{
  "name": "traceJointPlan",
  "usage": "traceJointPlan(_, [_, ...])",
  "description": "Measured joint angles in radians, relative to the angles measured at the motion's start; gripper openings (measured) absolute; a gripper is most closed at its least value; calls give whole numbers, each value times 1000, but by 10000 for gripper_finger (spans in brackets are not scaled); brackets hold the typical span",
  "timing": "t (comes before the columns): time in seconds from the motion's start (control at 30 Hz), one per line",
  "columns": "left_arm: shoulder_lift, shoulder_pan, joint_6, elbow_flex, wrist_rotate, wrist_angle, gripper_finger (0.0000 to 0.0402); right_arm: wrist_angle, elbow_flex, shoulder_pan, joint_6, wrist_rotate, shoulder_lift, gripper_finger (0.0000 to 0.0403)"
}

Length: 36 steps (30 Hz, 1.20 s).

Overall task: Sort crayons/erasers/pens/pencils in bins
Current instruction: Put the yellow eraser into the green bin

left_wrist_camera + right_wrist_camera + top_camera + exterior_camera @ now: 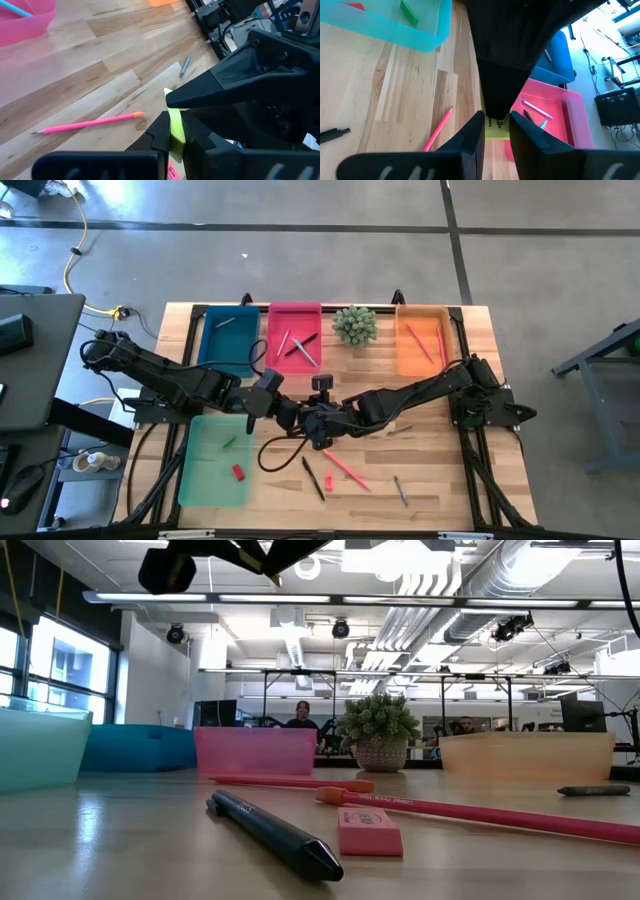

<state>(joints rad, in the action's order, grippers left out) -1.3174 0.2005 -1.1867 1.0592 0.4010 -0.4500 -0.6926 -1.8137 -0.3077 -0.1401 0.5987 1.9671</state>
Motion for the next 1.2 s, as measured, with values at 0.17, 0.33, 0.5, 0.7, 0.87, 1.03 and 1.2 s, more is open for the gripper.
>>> traceJointPlan(0.17, [0, 0, 31, 0, 3, -3, 11, 1, 0, 0, 6, -6, 0, 60])
traceJointPlan(0.33, [0, 1, 32, 0, 5, -31, 9, 6, 0, 1, 56, -51, 0, 76])
traceJointPlan(0.5, [1, 0, 63, 0, 7, -50, 9, 6, 0, 0, 60, -43, 0, 129])
traceJointPlan(0.7, [11, -8, 64, 1, 11, -160, 9, 2, 0, 7, 49, -36, 0, 184])
traceJointPlan(0.87, [32, -11, 38, 2, 8, -255, 8, -8, 0, 23, 46, -47, 0, 201])
traceJointPlan(1.03, [68, 6, -11, 2, -23, -369, 8, -30, 0, 44, 45, -53, 0, 200])
traceJointPlan(1.2, [99, 42, -99, 1, -56, -514, 8, -37, 0, 74, 35, -54, 0, 200])
